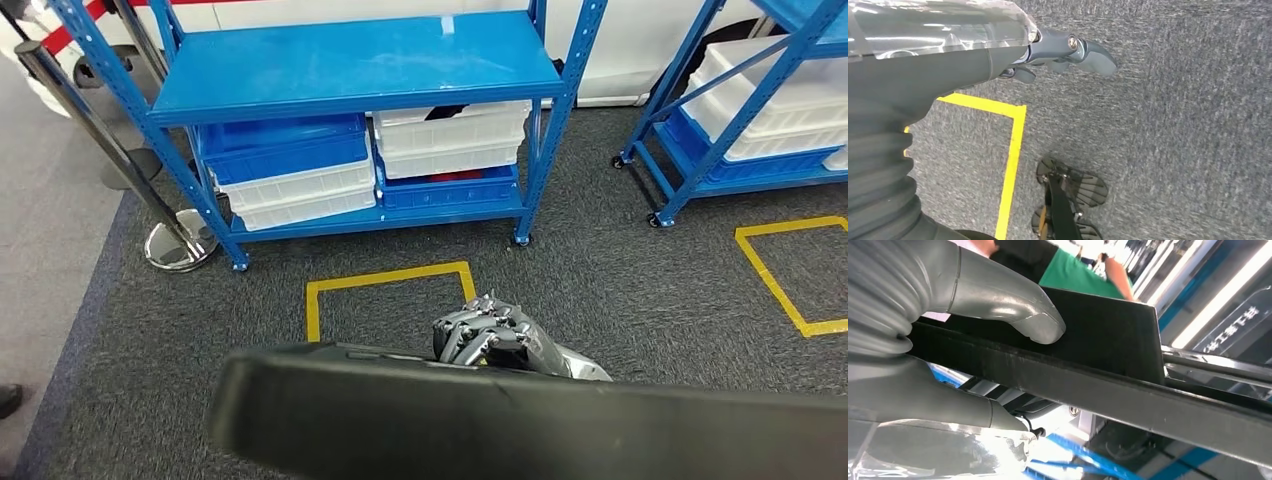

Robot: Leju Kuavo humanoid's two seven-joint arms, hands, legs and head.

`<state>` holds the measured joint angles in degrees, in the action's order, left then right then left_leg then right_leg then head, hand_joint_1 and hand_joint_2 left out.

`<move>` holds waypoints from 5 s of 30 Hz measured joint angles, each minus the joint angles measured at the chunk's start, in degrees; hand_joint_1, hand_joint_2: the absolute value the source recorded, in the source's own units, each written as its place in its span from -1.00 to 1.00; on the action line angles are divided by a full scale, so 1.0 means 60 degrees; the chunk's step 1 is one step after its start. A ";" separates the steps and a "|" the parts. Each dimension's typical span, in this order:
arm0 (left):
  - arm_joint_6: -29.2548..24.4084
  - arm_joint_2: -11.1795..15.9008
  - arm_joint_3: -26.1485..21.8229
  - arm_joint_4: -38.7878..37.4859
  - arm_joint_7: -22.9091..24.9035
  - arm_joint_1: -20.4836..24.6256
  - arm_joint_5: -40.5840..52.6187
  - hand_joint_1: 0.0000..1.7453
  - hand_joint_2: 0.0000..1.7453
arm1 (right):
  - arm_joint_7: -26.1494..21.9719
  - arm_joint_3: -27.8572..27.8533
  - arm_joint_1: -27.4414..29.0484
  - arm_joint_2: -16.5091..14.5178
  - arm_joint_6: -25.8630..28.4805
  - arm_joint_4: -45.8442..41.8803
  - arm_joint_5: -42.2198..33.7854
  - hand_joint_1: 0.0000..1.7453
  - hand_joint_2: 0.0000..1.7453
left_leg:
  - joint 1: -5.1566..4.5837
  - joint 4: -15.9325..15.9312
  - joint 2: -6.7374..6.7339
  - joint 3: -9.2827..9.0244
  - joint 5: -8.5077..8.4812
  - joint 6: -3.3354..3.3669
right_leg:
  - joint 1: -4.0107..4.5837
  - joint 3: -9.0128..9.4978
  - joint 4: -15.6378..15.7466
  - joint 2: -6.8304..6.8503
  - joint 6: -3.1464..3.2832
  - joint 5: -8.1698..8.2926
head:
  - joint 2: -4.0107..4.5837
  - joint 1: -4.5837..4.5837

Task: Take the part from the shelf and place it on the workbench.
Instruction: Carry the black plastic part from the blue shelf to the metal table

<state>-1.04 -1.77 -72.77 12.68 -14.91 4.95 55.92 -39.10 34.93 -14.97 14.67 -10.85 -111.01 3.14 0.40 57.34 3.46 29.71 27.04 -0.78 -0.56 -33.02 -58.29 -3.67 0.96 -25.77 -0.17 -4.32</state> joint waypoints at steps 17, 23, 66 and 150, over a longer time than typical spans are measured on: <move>-0.0138 -0.0093 -0.0169 0.0000 0.0170 -0.0037 -0.0049 -1.00 1.00 | 0.0000 0.0039 0.0256 0.0407 0.0563 -0.0264 -0.0085 1.00 1.00 | -0.0035 0.0052 -0.1491 0.0299 -0.0151 -0.0062 | -0.0020 0.0028 -0.0125 0.1034 -0.0036 -0.0198 | 0.0000 0.0002; -0.0232 -0.0137 -0.0260 -0.0001 0.0181 -0.0113 -0.0019 -1.00 1.00 | 0.0004 0.0292 -0.0270 0.0282 -0.0294 0.0091 -0.0219 1.00 1.00 | 0.0041 0.2659 -0.0694 0.1427 0.1273 -0.0222 | 0.0007 -0.0210 -0.0068 0.0428 0.0273 0.0053 | 0.0000 0.0002; -0.0535 0.0390 -0.0222 0.0004 0.0185 0.0095 0.0348 -1.00 1.00 | 0.0000 -0.0180 -0.0380 -0.0385 -0.0381 0.0745 0.0242 1.00 1.00 | 0.0092 -0.0136 -0.0474 0.0143 -0.0091 0.0223 | 0.0033 -0.0860 -0.0947 0.0149 -0.0187 -0.0308 | 0.0000 0.0004; -0.0241 -0.0048 -0.0451 0.0000 -0.0132 -0.0041 -0.0247 -1.00 1.00 | 0.0051 -0.0724 0.0594 -0.1247 -0.0688 0.0651 0.0937 1.00 1.00 | 0.0065 0.0924 -0.0259 0.0650 0.0310 -0.0104 | 0.0070 -0.0190 -0.0068 -0.0163 0.0137 -0.0062 | 0.0000 0.0002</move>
<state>-2.49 -2.06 -75.48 12.68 -15.70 4.71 54.44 -38.80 30.58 -11.40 7.19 -14.97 -107.10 8.76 0.80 62.89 1.91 33.61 28.90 -1.40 -0.14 -34.16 -58.69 -4.64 1.78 -26.14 -0.17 -4.31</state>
